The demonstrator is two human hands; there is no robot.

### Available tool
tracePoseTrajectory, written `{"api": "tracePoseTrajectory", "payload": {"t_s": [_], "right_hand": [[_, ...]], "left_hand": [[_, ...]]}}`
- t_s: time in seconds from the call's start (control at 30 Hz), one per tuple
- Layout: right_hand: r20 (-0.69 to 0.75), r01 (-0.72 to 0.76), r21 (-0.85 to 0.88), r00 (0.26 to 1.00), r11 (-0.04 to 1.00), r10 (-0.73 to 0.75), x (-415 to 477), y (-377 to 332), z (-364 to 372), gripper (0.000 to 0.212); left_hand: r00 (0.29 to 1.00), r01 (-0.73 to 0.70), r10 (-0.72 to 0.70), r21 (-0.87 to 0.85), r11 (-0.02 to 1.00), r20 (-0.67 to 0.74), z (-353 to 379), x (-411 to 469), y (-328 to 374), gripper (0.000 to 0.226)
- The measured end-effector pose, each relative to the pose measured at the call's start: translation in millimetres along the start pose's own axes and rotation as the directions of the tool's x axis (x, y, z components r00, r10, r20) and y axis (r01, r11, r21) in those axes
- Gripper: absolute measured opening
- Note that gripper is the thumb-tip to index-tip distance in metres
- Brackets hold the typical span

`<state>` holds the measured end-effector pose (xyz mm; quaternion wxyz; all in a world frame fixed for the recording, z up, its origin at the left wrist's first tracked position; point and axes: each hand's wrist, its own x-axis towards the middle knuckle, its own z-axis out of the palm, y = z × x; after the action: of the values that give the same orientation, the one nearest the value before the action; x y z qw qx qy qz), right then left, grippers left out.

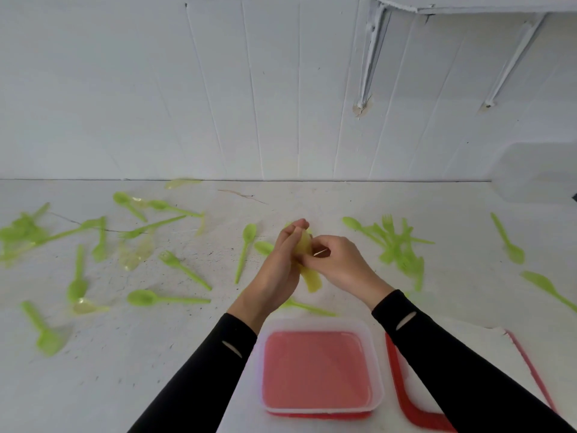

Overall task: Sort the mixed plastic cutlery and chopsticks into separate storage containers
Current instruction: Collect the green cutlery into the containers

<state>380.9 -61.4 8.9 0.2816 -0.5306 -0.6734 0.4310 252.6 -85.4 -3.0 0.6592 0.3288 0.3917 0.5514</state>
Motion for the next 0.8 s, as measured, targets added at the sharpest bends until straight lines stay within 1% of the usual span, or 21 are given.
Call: {"api": "tracePoseTrajectory", "payload": {"t_s": [0.03,0.07,0.13,0.17,0.2,0.27,0.3,0.37,0.43,0.53,0.67,0.8], "right_hand": [[0.0,0.003,0.01,1.0,1.0,-0.003,-4.6,-5.6,-0.7,0.013],[-0.006,-0.009,0.06,1.0,0.998,0.01,-11.4,-10.3,-0.7,0.013],[0.016,-0.077,0.257,0.997,0.963,0.076,-25.7,-18.5,-1.6,0.021],[0.065,-0.124,0.327,0.992,0.937,0.109,-34.5,-21.9,-1.9,0.024],[0.132,-0.17,0.342,0.982,0.924,0.132,-41.8,-23.4,-1.4,0.027],[0.291,-0.277,0.272,0.937,0.921,0.195,-61.3,-20.7,8.3,0.03],[0.343,-0.322,0.222,0.91,0.92,0.235,-68.4,-15.5,15.1,0.031],[0.391,-0.371,0.137,0.872,0.919,0.294,-81.1,-2.5,30.5,0.029],[0.394,-0.381,0.104,0.864,0.919,0.313,-89.0,10.9,44.0,0.023],[0.333,-0.413,0.159,0.877,0.897,0.345,-95.0,24.6,60.6,0.027],[0.263,-0.394,0.242,0.906,0.887,0.33,-100.7,30.6,75.4,0.021],[0.295,-0.399,0.305,0.903,0.865,0.313,-106.3,33.4,78.3,0.012]], "left_hand": [[1.0,-0.005,0.005,0.022,1.0,0.01,-2.8,-4.5,2.5,0.031],[1.0,-0.009,0.009,0.05,0.999,0.01,-7.4,-11.3,3.5,0.032],[0.998,-0.023,0.03,0.146,0.989,-0.049,-21.5,-23.5,3.6,0.031],[0.994,-0.013,0.036,0.21,0.978,-0.104,-30.1,-30.7,1.6,0.029],[0.987,0.015,0.03,0.273,0.962,-0.159,-38.6,-37.7,-0.6,0.026],[0.964,0.098,0.009,0.39,0.916,-0.265,-53.9,-57.9,-10.4,0.02],[0.954,0.128,0.014,0.449,0.884,-0.301,-59.8,-65.1,-16.9,0.018],[0.934,0.178,0.019,0.51,0.842,-0.357,-67.2,-81.3,-28.1,0.012],[0.923,0.219,-0.009,0.505,0.835,-0.385,-68.3,-97.8,-33.5,0.012],[0.918,0.247,-0.029,0.513,0.822,-0.396,-68.3,-117.5,-39.7,0.013],[0.91,0.179,0.036,0.47,0.864,-0.412,-61.1,-129.8,-48.0,0.009],[0.902,0.162,0.064,0.471,0.867,-0.428,-58.7,-135.6,-51.3,0.014]]}}
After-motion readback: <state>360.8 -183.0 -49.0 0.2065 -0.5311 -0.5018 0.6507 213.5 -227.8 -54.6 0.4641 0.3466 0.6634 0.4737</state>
